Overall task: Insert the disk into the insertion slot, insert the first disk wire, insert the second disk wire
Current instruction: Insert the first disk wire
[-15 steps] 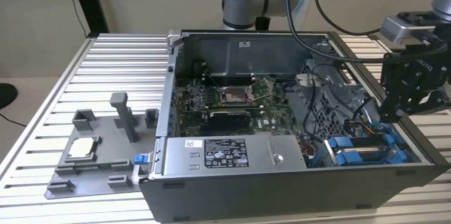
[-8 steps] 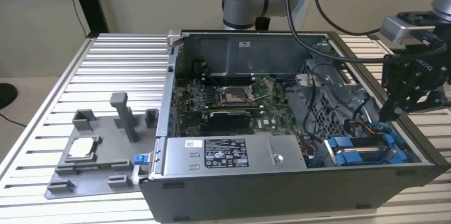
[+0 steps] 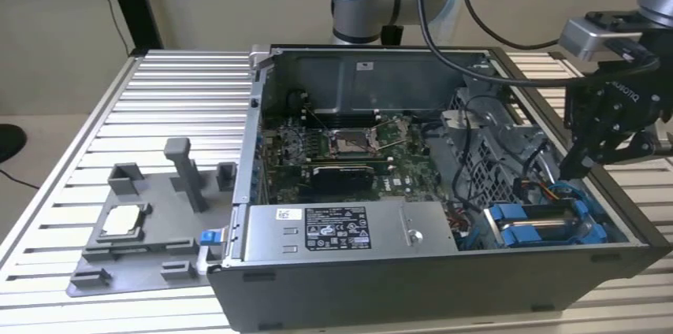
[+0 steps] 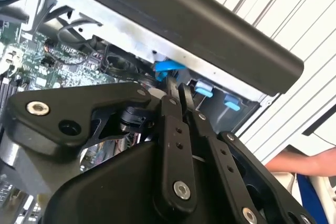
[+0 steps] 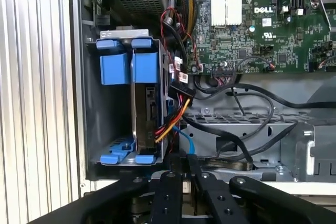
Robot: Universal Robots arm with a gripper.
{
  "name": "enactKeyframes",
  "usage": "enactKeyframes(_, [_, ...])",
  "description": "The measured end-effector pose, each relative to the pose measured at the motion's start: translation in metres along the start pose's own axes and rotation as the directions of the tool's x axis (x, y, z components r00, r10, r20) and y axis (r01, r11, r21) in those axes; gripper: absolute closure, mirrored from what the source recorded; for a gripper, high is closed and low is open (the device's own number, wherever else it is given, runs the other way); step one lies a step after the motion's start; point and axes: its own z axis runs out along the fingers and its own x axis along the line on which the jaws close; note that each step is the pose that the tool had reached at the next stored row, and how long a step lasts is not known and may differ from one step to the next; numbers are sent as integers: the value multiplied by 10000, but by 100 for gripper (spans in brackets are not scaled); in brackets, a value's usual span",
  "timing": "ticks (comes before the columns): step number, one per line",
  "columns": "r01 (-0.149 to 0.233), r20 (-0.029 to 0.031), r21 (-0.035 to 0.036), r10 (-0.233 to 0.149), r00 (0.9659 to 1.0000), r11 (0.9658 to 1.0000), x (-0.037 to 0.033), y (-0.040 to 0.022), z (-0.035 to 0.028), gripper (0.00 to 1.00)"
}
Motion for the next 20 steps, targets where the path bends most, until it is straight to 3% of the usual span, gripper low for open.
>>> enactKeyframes(8, [0,9,-1,0,10000,10000,117,222,1,100])
enactKeyframes(15, [3,114,-2,-3,9999,10000,316,313,19,100])
enactKeyframes(17, [8,160,6,-8,9999,10000,343,349,21,100])
enactKeyframes(20, [17,166,9,-17,9999,10000,345,358,22,100])
